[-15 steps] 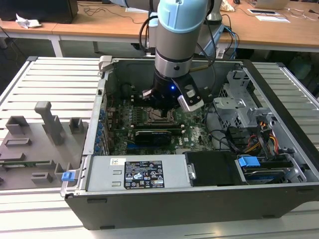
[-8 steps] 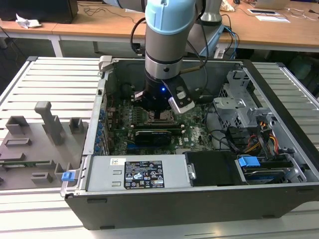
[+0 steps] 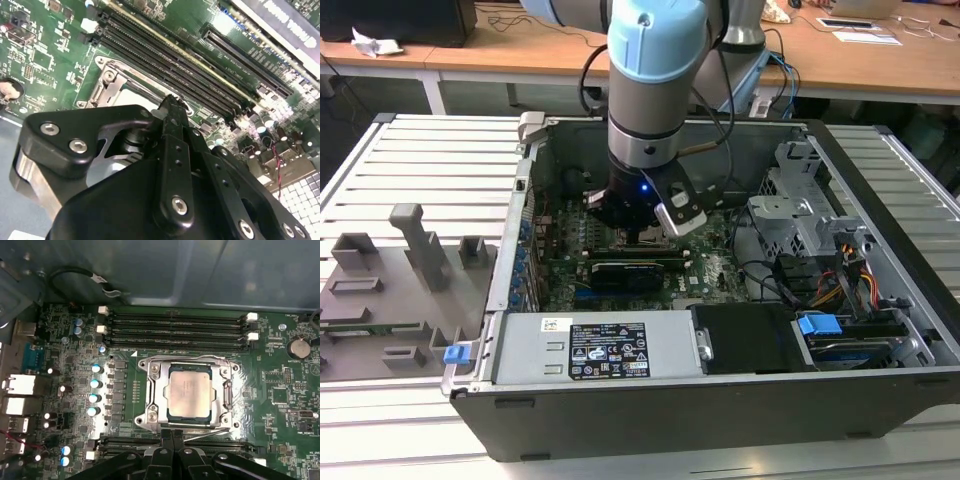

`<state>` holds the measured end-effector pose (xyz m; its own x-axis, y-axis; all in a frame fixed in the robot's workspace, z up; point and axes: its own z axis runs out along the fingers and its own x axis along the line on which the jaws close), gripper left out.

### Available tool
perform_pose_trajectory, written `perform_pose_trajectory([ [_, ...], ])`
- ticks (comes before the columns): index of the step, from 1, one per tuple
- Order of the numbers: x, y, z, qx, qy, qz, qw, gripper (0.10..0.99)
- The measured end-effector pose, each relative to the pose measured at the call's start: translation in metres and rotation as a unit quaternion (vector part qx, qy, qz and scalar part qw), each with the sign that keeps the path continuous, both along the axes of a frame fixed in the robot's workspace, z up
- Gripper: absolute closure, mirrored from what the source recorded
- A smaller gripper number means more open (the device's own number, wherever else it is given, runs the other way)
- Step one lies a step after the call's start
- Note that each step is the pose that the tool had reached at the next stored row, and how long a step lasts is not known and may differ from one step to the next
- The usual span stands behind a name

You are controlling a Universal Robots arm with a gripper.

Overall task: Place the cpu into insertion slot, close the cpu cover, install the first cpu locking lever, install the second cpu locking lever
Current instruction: 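Install the second cpu locking lever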

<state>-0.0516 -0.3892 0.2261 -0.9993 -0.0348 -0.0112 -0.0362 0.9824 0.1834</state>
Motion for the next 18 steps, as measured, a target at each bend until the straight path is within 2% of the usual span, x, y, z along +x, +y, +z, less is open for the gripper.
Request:
perform_pose_trajectory([
  [4,-0.0055,-0.0018,0.0000,0.0030,0.0000,0.001,1.0000,0.980],
  [5,-0.0084,-0.0020,-0.0013,0.0041,-0.0001,0.002,1.0000,0.980],
  [9,-0.0087,-0.0021,-0.0076,0.0073,0.0000,0.006,1.0000,0.980],
  [12,-0.0092,-0.0039,-0.0100,0.0162,0.0000,0.008,0.9998,0.980],
  [18,-0.0143,-0.0105,-0.0131,0.0234,-0.0002,0.009,0.9997,0.980],
])
